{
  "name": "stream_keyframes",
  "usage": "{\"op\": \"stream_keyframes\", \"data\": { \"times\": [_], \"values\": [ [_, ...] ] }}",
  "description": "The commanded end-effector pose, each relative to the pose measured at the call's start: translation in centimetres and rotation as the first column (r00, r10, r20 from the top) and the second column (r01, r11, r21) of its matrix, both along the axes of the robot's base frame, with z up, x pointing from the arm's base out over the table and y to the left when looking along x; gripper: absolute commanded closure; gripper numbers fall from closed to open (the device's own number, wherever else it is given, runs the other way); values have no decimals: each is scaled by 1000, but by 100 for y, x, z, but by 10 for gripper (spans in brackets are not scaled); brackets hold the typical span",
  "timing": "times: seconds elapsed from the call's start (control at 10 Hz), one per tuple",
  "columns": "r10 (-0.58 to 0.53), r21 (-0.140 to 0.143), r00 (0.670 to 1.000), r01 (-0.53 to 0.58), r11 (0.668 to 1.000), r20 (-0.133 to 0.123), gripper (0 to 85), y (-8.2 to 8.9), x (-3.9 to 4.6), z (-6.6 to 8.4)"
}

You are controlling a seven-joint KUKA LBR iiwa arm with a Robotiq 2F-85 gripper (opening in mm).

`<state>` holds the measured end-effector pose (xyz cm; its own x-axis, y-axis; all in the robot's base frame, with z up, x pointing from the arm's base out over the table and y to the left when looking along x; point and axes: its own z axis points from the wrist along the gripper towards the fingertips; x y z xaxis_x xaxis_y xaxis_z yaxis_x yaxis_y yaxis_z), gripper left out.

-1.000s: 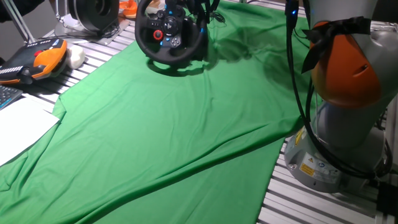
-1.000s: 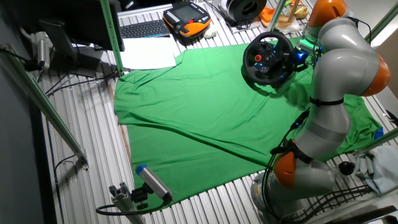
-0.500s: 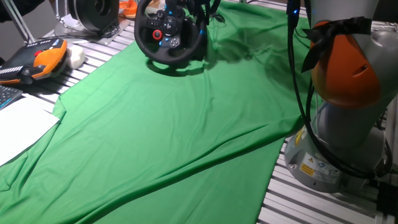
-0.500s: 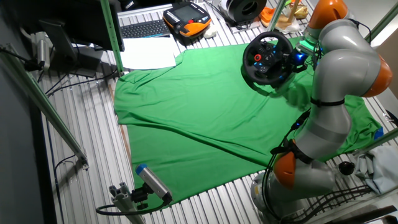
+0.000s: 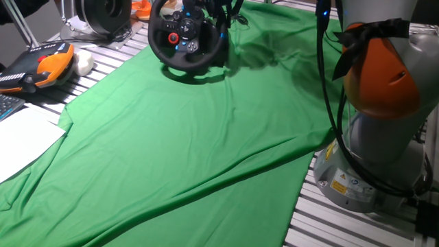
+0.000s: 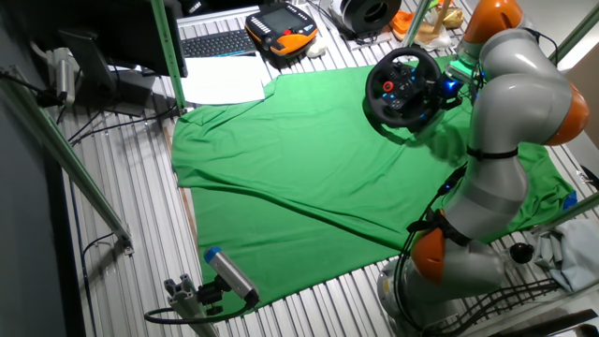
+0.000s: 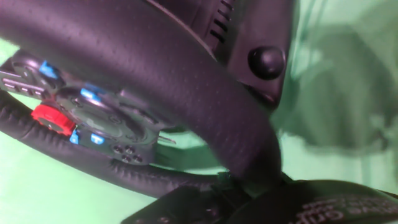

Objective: Rotate the steering wheel 90 degrees clockwise

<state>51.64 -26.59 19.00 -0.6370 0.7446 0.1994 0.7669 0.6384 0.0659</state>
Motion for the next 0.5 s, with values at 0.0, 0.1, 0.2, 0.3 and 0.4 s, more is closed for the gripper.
{"op": "stream_keyframes", "data": {
  "times": [0.0, 0.1, 0.2, 0.3, 0.4],
  "values": [
    [-6, -1, 1000, 6, 1000, 6, 170, 3, 5, 10],
    [-11, -1, 1000, 11, 1000, 6, 170, 5, 7, 14],
    [-11, 0, 1000, 11, 1000, 7, 170, 12, 10, 28],
    [-10, 5, 1000, 10, 1000, 1, 170, 41, 20, 73],
    [-10, 6, 1000, 10, 1000, -7, 170, 87, 34, 154]
  ]
}}
